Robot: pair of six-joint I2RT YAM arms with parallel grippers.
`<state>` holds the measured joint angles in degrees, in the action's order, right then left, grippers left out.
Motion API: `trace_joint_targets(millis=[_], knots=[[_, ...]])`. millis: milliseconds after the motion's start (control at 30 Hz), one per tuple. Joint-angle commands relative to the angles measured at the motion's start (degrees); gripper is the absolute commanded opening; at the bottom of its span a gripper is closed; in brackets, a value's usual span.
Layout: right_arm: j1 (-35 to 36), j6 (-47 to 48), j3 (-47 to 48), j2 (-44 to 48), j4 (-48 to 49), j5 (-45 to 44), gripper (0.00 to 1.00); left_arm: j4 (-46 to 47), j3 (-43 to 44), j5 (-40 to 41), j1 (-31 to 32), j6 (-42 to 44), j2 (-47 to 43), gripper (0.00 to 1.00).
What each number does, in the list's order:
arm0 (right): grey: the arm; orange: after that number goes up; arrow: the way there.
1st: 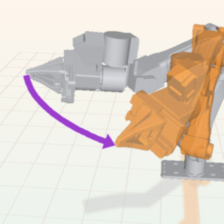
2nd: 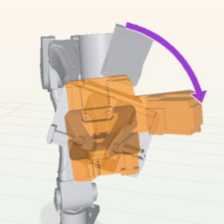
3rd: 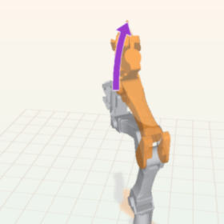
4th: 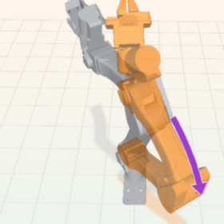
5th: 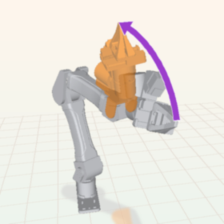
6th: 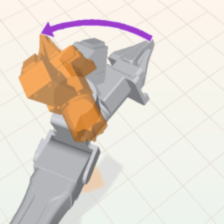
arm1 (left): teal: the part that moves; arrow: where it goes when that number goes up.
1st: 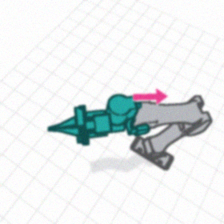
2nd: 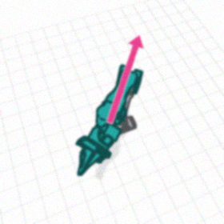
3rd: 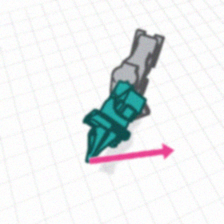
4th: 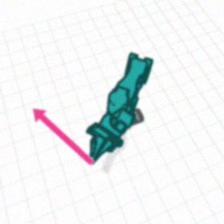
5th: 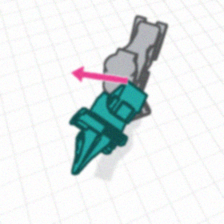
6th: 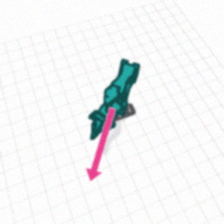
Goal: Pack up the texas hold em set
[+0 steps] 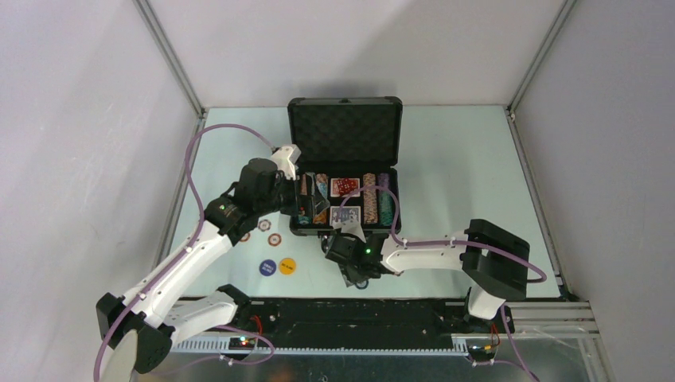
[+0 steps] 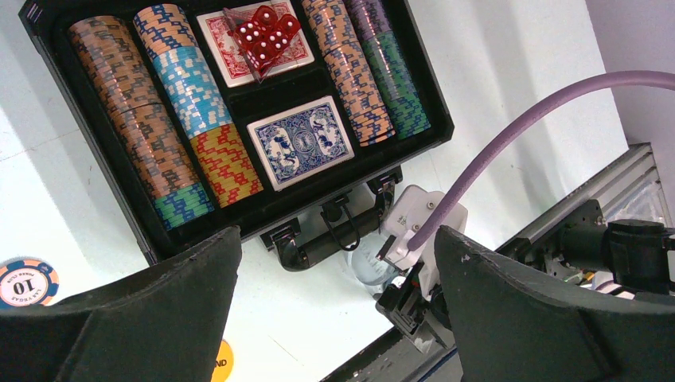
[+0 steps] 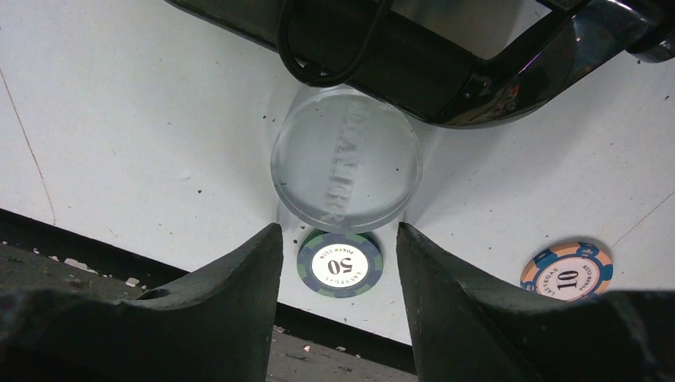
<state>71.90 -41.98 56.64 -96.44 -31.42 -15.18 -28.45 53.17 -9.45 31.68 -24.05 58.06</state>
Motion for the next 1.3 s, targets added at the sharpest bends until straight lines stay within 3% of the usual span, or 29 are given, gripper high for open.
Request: trace_joint_targets(millis=[0, 700, 1267], knots=[[0.1, -0.6, 0.9, 0.1, 0.2, -1.1, 0.59, 0.6, -0.2, -1.0, -0.4, -0.6, -0.3, 0.96], [1.2, -2.0, 0.8, 1.1, -4.1, -0.3, 0.60, 0.6, -0.4, -1.0, -0.5, -0.6, -0.3, 0.96], [1.5, -3.9, -1.6, 2.1, -2.2, 2.1, 0.57, 0.6, -0.4, -0.9, -0.5, -0.5, -0.4, 0.96]])
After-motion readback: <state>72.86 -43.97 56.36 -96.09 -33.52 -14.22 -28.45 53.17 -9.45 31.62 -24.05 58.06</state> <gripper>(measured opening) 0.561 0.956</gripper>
